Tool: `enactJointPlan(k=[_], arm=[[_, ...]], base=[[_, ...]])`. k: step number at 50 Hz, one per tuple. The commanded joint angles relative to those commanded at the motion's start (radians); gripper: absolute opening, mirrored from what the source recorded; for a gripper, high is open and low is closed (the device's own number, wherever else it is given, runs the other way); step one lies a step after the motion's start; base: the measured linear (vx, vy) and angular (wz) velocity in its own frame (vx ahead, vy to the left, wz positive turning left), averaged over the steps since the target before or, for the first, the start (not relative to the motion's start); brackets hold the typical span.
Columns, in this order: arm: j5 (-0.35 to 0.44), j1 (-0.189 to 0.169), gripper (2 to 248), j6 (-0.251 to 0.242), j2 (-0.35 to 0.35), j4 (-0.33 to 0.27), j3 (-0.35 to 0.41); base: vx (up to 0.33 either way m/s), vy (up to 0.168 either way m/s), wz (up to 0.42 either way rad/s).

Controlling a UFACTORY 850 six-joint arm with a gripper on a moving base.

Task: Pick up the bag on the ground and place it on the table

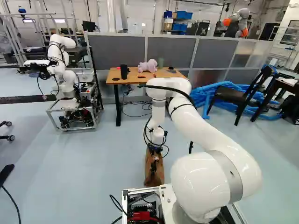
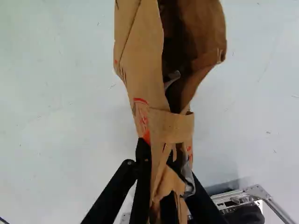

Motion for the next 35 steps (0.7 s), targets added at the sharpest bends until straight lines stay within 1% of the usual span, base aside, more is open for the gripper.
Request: enactJointPlan(k=[19,35], arm=[[-0.009,0.000,21,0.000,0.073,-0.021,0.063],[-0.042,-0.001,21,0.000,0.134,-0.040,0.108]], base=[[0.000,0.000,0.000],[0.000,0.000,0.000]])
